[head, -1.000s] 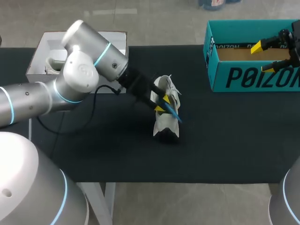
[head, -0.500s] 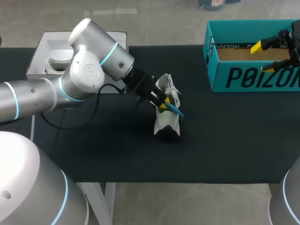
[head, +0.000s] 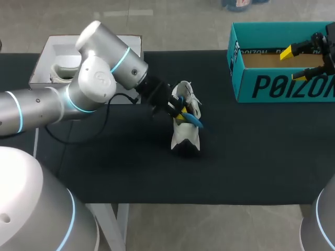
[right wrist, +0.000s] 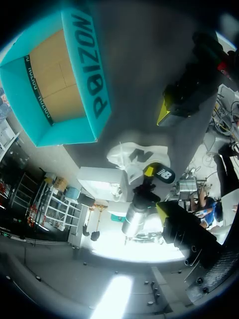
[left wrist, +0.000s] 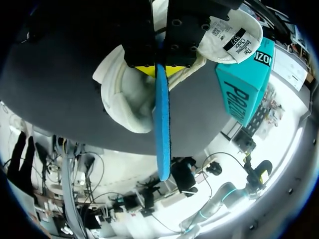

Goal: Take the shoe out of the shoebox, open the shoe tongue, remove and reinsert the insole, then place the shoe into the shoebox

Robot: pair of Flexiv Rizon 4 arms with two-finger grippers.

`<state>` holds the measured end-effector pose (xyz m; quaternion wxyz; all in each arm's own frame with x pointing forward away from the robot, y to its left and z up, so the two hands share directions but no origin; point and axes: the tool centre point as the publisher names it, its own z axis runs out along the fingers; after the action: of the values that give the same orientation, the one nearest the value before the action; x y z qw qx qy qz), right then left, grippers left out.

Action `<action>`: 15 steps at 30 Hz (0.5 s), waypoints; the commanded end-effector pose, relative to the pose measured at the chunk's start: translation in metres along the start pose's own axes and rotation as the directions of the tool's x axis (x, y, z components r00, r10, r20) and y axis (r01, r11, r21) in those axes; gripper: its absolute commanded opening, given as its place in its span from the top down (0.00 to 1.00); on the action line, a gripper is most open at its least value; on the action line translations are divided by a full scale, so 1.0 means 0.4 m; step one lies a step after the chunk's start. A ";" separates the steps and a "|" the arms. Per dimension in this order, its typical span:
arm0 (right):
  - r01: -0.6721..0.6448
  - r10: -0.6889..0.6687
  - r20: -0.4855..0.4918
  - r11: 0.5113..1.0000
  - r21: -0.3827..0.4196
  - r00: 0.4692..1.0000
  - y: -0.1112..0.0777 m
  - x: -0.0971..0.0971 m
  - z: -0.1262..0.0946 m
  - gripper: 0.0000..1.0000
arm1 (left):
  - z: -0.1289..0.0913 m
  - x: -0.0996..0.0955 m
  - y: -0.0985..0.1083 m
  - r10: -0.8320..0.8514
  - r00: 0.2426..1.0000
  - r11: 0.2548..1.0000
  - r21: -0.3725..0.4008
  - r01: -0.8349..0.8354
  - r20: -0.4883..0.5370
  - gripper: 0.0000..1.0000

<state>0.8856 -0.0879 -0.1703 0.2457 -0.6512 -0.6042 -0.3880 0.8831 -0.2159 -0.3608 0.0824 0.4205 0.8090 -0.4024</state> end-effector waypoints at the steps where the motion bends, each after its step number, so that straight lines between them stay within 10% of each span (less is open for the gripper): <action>1: 0.000 0.000 0.003 1.000 0.000 1.000 0.000 0.000 0.000 0.00 | -0.006 0.003 -0.022 0.020 1.000 1.000 0.000 -0.020 0.010 0.11; 6: 0.000 0.000 0.003 1.000 0.000 1.000 0.000 0.000 0.000 0.00 | -0.014 -0.002 -0.065 0.061 0.998 0.998 0.008 -0.061 0.029 0.03; 15: 0.000 0.000 0.003 1.000 0.000 1.000 0.000 0.000 0.000 0.00 | 0.008 -0.015 -0.097 0.099 0.995 0.995 0.005 -0.099 -0.003 0.60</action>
<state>0.8856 -0.0879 -0.1704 0.2457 -0.6512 -0.6042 -0.3880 0.8562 -0.2295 -0.3385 0.1019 0.4596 0.7828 -0.4071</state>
